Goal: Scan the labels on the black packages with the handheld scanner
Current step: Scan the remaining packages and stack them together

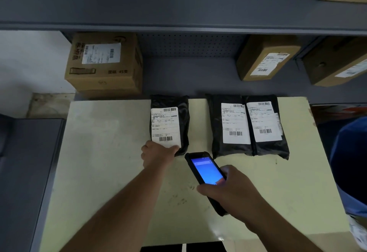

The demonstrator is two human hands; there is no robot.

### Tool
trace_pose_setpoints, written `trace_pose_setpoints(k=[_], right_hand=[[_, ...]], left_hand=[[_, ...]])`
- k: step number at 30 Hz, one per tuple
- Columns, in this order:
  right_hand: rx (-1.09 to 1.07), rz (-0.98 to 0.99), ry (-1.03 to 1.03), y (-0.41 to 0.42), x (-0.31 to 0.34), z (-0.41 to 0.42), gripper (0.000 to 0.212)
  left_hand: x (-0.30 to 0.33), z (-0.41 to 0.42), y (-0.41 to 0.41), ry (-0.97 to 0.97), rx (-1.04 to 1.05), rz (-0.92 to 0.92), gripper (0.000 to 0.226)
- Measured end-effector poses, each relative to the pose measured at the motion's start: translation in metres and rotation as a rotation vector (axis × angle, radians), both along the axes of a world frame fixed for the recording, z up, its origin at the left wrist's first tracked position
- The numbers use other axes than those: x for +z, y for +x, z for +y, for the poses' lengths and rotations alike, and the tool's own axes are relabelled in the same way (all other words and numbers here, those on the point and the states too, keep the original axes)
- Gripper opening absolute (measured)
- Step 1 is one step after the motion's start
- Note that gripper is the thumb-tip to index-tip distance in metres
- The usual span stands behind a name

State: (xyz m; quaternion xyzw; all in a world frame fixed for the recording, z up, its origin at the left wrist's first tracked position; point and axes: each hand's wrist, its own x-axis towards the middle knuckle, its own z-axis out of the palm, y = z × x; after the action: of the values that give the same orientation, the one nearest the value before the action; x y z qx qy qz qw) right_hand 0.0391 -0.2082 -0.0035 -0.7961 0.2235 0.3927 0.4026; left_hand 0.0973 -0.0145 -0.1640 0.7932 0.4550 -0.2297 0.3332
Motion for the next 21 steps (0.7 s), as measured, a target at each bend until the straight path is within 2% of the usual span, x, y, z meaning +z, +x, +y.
trace_pose_setpoints(k=[4, 11, 15, 19, 21], right_hand=[[-0.02, 0.006, -0.004, 0.0, -0.001, -0.004, 0.046], [-0.036, 0.014, 0.002, -0.003, 0.001, -0.015, 0.046], [-0.05, 0.01, 0.034, -0.003, 0.003, -0.021, 0.047], [-0.039, -0.013, 0.034, -0.003, 0.006, -0.027, 0.047], [-0.036, -0.024, 0.043, -0.003, 0.008, -0.029, 0.047]], left_hand=[[0.005, -0.008, 0.006, -0.002, 0.026, -0.019, 0.095], [0.014, -0.02, 0.009, -0.012, 0.032, -0.098, 0.099], [0.016, -0.016, 0.006, -0.155, 0.162, -0.15, 0.074], [0.017, -0.008, -0.003, -0.301, 0.113, -0.147, 0.043], [0.018, -0.005, -0.006, -0.376, 0.117, -0.142, 0.044]])
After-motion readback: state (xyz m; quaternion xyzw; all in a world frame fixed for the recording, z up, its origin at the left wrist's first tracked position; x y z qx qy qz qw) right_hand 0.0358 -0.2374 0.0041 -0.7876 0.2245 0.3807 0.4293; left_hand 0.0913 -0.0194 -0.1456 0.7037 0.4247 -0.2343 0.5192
